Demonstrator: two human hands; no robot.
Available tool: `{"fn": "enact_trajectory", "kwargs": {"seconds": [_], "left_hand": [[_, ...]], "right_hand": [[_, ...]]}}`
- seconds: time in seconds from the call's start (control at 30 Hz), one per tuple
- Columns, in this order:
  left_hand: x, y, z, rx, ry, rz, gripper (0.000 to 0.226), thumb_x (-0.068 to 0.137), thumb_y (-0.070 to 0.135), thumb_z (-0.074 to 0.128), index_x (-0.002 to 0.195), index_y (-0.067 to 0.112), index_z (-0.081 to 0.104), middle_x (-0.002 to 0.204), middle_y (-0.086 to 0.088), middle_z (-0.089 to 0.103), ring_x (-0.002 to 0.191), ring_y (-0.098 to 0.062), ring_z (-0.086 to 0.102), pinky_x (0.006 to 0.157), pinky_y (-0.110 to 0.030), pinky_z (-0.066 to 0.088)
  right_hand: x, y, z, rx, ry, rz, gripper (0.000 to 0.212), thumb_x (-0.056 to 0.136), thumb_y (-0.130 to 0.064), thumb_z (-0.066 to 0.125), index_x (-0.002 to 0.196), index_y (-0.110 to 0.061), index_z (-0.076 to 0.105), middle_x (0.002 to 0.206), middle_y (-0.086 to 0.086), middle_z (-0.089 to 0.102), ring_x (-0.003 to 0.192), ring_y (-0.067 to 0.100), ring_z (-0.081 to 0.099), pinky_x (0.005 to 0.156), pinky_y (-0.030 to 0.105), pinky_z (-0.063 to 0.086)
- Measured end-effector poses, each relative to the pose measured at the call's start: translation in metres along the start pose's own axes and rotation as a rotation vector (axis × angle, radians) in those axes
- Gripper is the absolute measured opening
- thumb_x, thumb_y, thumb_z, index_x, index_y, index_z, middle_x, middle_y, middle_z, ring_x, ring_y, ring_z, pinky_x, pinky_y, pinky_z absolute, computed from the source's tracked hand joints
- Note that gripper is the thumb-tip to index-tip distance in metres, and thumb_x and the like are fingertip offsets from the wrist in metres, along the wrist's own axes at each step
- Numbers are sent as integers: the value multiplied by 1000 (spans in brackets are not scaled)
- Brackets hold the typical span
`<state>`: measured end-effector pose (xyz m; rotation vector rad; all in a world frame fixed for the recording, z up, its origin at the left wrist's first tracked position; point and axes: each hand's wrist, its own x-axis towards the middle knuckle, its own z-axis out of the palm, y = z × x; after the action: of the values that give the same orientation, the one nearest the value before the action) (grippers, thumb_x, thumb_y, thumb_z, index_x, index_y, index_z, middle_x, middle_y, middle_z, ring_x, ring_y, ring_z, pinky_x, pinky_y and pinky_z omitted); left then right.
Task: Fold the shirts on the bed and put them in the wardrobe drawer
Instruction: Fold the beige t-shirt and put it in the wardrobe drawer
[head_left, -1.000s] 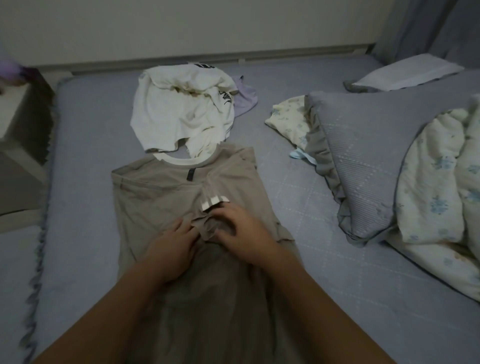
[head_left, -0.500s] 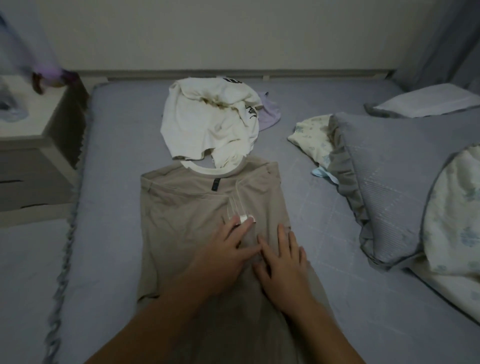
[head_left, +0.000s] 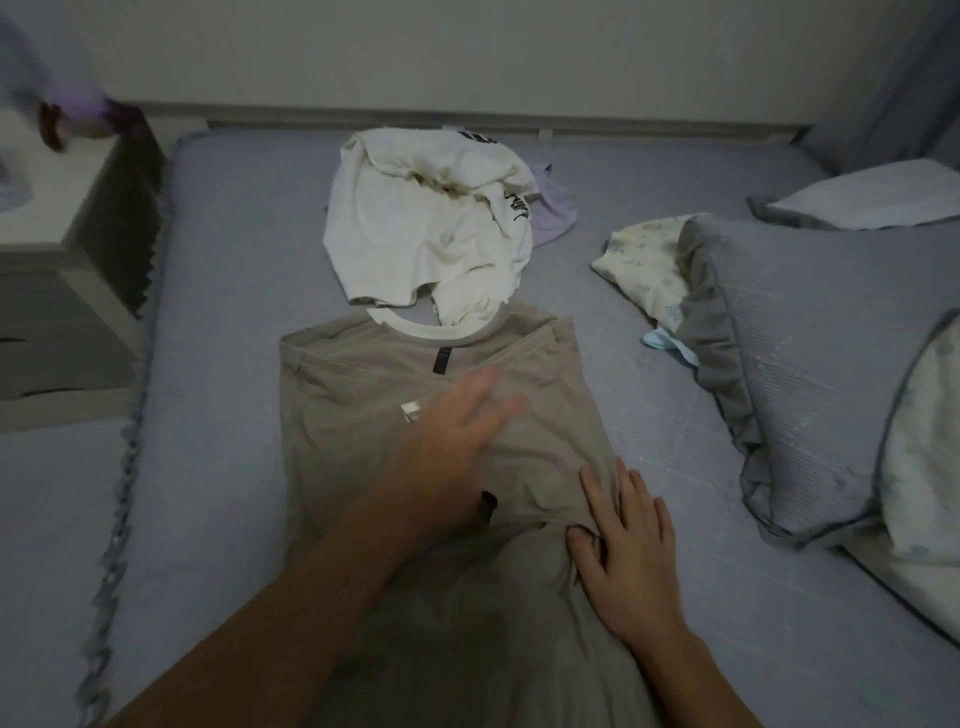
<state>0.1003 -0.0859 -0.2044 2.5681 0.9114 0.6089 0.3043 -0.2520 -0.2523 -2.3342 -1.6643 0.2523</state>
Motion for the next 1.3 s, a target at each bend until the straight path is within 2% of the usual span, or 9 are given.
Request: {"fn": "enact_trajectory", "kwargs": {"seconds": [0.13, 0.37, 0.47, 0.57, 0.7, 0.87, 1.0, 1.2, 1.3], "left_hand": [[-26, -7, 16, 314, -397, -90, 60, 96, 24, 41, 152, 36, 24, 164, 3, 13, 150, -16, 7, 120, -44, 8], [-154, 55, 14, 190, -150, -402, 58, 94, 41, 30, 144, 19, 48, 153, -14, 40, 141, -36, 36, 111, -56, 30], [-203, 84, 19, 156, -104, -514, 67, 92, 51, 36, 149, 17, 40, 158, -19, 26, 144, -41, 25, 115, -57, 21], [-236, 110, 19, 107, -88, -763, 88, 87, 53, 59, 156, 17, 17, 162, -19, 5, 147, -38, 9, 117, -53, 13], [-267, 137, 3, 36, -17, -1004, 109, 74, 57, 73, 155, 16, 12, 154, -21, 18, 135, -41, 25, 108, -54, 28], [-307, 155, -17, -226, -13, -1253, 123, 62, 65, 78, 151, 25, 3, 142, -17, 23, 127, -41, 31, 103, -54, 33], [-330, 184, -18, -476, -97, -1303, 135, 59, 48, 89, 152, 22, -4, 144, -26, 30, 129, -43, 38, 107, -47, 34], [-337, 213, 2, -455, 5, -1256, 87, 77, 16, 66, 148, 19, 17, 129, -19, 54, 116, -41, 54, 93, -41, 44], [-359, 215, 0, -574, 248, -1314, 54, 79, 1, 54, 129, 19, 41, 112, -16, 62, 93, -31, 58, 76, -35, 45]], "right_hand": [[0, 5, -3, 45, -17, -36, 63, 95, -55, 28, 154, -43, 10, 164, -3, 10, 152, 18, 7, 121, 46, 7], [-10, 5, -13, -20, -169, 1, 71, 99, -59, 22, 156, -30, -9, 166, 2, -6, 152, 20, -4, 122, 45, -2], [-52, 11, -20, -29, -182, 12, 74, 101, -54, 30, 157, -27, -10, 166, 3, -6, 152, 21, -2, 123, 45, 0], [-112, 25, -35, 31, -145, 82, 76, 99, -46, 45, 157, -15, 10, 163, 9, 18, 148, 27, 21, 121, 45, 17], [-214, 53, -56, 122, 28, 247, 68, 89, -53, 54, 141, -11, 45, 138, 14, 54, 125, 33, 51, 105, 45, 41], [-301, 60, -37, 5, -208, 222, 94, 80, -80, 20, 156, -29, -1, 163, -8, -12, 151, 18, -9, 121, 42, -9], [-290, 59, -34, -72, -289, 233, 88, 84, -79, 18, 156, -32, -2, 157, -12, -31, 148, 19, -25, 119, 46, -16], [-284, 70, -23, -58, -242, 208, 81, 89, -75, 13, 155, -29, 21, 158, -14, -27, 149, 18, -20, 119, 45, -15], [-286, 69, -30, 82, -144, 176, 61, 91, -63, 45, 139, -24, 46, 166, -4, 3, 152, 21, -3, 117, 39, -10]]}}
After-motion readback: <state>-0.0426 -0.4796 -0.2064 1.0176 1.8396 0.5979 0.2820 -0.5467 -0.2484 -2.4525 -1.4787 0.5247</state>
